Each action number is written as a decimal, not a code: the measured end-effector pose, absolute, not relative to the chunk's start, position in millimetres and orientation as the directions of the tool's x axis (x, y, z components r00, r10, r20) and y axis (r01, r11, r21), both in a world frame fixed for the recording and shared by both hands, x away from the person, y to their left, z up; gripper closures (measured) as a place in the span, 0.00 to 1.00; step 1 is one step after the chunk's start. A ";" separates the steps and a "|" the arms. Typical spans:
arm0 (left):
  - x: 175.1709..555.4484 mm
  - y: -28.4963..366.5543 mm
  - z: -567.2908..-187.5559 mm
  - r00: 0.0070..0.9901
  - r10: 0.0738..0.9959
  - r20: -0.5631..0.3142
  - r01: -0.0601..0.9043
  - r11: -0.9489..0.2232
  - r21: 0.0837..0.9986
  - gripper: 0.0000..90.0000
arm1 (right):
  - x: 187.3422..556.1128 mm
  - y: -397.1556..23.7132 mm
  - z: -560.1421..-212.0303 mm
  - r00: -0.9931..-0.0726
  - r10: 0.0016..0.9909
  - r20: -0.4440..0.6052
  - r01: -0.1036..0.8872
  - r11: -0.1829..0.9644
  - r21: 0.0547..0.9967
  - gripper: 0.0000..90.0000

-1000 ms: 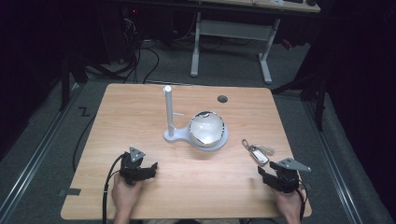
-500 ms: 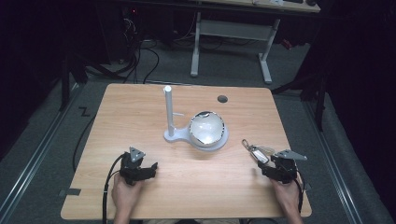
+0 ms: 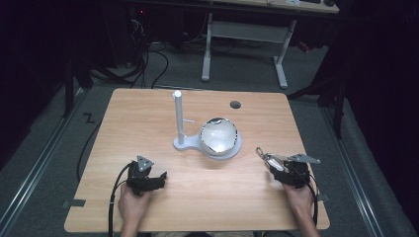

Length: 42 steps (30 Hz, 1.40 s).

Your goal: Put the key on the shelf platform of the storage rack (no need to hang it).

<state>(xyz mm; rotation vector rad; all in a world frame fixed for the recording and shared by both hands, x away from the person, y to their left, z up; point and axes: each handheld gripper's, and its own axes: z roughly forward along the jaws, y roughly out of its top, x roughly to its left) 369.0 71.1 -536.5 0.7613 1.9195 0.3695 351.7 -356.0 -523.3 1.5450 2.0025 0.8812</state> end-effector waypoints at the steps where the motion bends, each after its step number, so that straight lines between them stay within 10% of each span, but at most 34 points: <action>1: 369.1 71.1 -536.5 -0.305 0.651 -0.695 0.346 0.756 0.555 0.21 | 353.1 -355.6 -524.8 -0.265 0.964 0.025 0.674 0.167 0.720 0.39; 42: 369.1 71.4 -536.4 -0.304 0.651 -0.695 0.348 0.755 0.556 0.21 | 349.6 -353.1 -513.2 -0.311 0.950 -0.042 0.637 0.241 0.732 0.57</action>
